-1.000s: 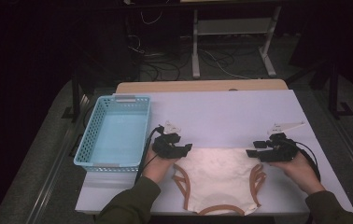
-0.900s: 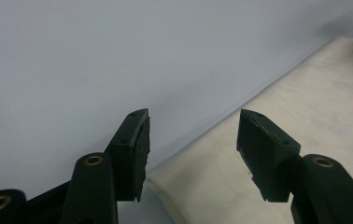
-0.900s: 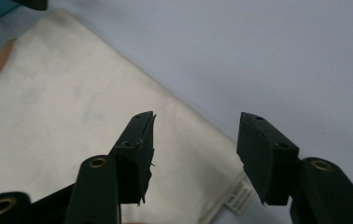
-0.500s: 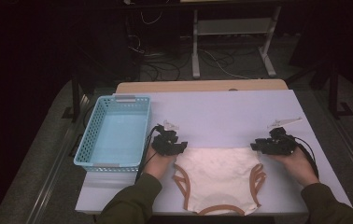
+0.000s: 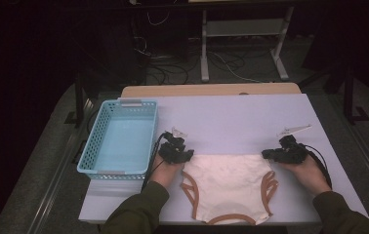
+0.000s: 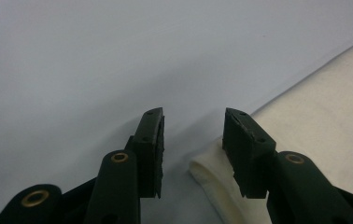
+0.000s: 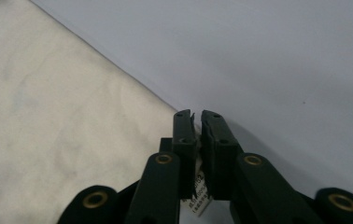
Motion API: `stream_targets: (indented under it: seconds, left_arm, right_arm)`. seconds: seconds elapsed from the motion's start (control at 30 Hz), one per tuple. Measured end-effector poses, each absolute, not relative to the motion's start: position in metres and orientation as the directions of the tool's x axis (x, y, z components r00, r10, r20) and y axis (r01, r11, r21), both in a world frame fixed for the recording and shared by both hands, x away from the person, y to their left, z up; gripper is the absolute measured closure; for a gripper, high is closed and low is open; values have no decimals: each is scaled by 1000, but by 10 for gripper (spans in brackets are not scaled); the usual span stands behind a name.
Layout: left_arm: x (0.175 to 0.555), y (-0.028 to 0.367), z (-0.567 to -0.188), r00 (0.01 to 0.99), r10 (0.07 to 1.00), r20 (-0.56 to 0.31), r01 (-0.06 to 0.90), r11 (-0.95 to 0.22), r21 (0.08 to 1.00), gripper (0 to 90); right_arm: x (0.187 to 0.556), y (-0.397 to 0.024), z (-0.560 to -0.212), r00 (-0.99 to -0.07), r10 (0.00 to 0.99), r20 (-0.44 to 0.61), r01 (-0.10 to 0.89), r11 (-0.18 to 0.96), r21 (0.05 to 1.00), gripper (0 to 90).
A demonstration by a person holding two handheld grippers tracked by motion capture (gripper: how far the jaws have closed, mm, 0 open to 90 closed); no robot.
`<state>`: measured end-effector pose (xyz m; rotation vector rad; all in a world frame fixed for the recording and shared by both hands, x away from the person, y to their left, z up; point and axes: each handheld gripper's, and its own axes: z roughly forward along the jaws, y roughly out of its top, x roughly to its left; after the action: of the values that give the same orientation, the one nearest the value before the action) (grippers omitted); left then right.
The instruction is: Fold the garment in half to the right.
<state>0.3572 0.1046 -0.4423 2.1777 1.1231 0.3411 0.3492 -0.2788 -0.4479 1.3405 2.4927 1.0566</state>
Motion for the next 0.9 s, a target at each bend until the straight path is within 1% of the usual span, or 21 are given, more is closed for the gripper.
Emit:
stream_targets:
  seconds: [0.17,0.27,0.33,0.47,0.57,0.63,0.7,0.9]
  left_arm:
    - [355,105,-441,589,805,-69,639,-412,650,601]
    - [351,106,-439,590,806,-55,642,-427,637,605]
    - [349,105,-439,581,811,-61,652,-420,632,623]
    - [348,105,-439,578,814,-59,656,-420,627,698]
    - [348,105,-440,585,807,-85,662,-414,625,806]
    - [348,105,-440,594,800,-89,659,-420,623,856]
    - [349,105,-439,599,795,-91,658,-424,622,874]
    - [349,103,-437,593,799,-96,653,-408,638,881]
  right_arm:
    - [349,-279,-448,-597,772,216,691,359,628,844]
    - [349,-278,-448,-598,775,206,688,365,627,844]
    - [349,-278,-448,-598,774,206,687,364,628,844]
    - [348,-279,-448,-602,771,208,685,365,631,848]
    - [348,-278,-448,-600,773,205,686,366,629,856]
    - [348,-278,-448,-601,772,207,686,365,630,861]
    - [348,-278,-448,-603,771,204,684,368,630,866]
    - [347,-276,-444,-602,783,158,667,385,637,868]
